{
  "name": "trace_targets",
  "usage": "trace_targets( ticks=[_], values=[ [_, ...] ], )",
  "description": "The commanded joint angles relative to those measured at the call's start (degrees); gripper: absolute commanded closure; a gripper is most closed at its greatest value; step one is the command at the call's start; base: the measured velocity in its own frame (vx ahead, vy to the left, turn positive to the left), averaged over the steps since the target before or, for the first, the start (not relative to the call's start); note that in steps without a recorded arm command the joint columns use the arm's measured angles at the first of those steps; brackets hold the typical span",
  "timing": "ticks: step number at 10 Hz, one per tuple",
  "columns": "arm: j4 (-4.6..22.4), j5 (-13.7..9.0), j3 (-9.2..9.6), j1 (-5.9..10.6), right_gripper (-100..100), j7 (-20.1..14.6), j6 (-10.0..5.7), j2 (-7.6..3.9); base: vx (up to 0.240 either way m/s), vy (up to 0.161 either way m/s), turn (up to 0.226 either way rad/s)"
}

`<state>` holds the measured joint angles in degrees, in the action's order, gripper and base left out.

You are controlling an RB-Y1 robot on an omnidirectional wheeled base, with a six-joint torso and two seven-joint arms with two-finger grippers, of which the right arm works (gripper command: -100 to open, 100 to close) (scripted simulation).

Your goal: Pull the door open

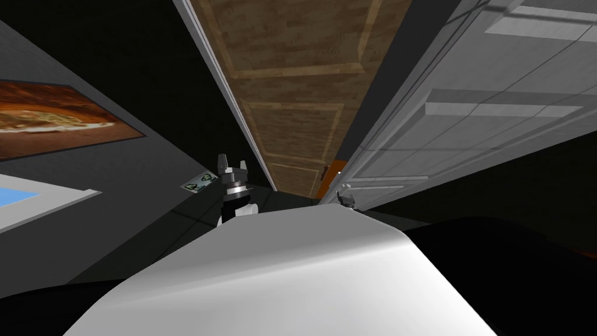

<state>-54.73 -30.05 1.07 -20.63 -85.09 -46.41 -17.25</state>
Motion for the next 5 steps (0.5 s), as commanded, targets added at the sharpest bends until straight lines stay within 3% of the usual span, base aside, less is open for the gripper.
trace_targets(
  ticks=[1,5],
  values=[
    [2.8,-0.4,-1.10,-0.72,100,-0.4,-0.94,-0.80,-0.030,0.003,-0.002],
    [3.2,-0.5,-1.40,-1.16,100,-0.4,-0.94,-0.98,-0.037,0.005,-0.018]
  ],
)
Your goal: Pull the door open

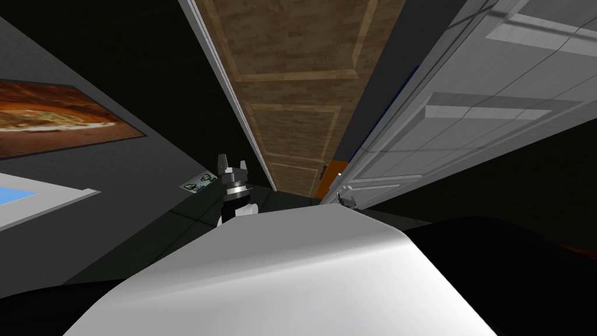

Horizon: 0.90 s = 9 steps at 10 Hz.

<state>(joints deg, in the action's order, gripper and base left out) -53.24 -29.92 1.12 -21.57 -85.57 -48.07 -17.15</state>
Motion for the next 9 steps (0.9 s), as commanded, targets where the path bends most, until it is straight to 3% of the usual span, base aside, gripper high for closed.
trace_targets(
  ticks=[1,9],
  values=[
    [1.8,-0.7,-1.45,-0.22,100,0.1,0.72,-1.08,0.000,0.000,0.000],
    [2.4,-0.9,-1.81,-0.54,100,0.2,0.72,-1.28,-0.020,0.000,-0.003]
  ],
)
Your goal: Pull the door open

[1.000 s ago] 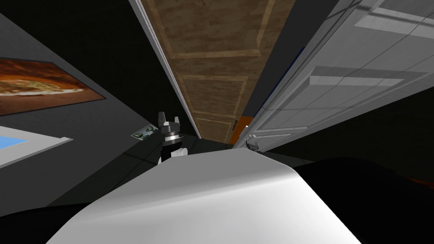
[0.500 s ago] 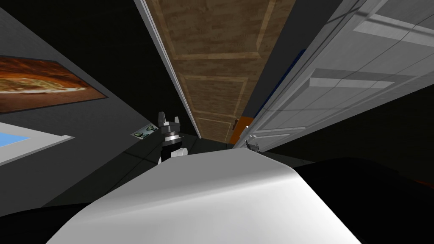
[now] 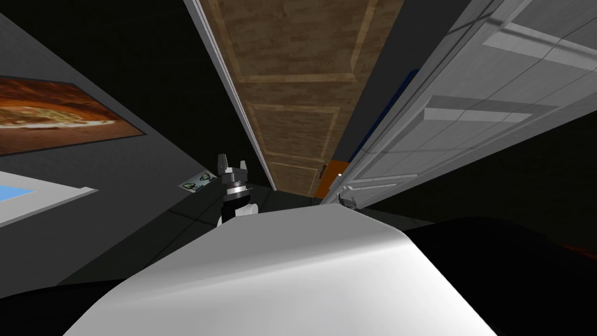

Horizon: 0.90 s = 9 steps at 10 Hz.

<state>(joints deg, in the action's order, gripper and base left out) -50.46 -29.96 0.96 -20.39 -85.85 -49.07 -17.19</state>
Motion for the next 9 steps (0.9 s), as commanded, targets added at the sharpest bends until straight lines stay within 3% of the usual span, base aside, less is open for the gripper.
trace_targets(
  ticks=[1,9],
  values=[
    [-0.4,-0.9,-1.65,-1.72,100,0.4,1.71,-1.25,-0.041,0.001,0.014],
    [0.3,-1.1,-2.01,-2.03,100,0.5,1.71,-1.45,-0.027,0.004,-0.002]
  ],
)
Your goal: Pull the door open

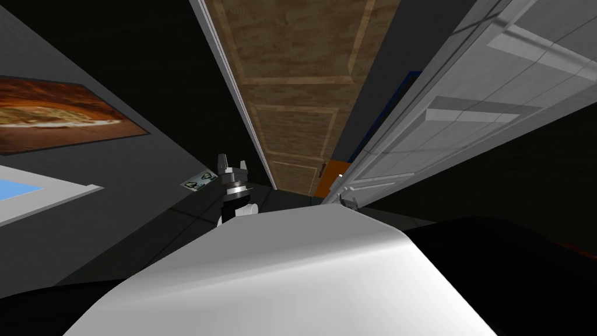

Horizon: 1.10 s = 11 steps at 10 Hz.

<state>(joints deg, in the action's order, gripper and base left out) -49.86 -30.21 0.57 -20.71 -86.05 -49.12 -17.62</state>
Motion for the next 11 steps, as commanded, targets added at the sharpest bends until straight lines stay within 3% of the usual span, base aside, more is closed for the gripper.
trace_targets(
  ticks=[1,11],
  values=[
    [-0.3,-0.8,-1.63,-1.71,100,0.7,1.76,-1.01,-0.016,0.006,-0.011],
    [0.3,-1.0,-1.99,-2.02,100,0.7,1.75,-1.21,-0.022,-0.001,-0.005]
  ],
)
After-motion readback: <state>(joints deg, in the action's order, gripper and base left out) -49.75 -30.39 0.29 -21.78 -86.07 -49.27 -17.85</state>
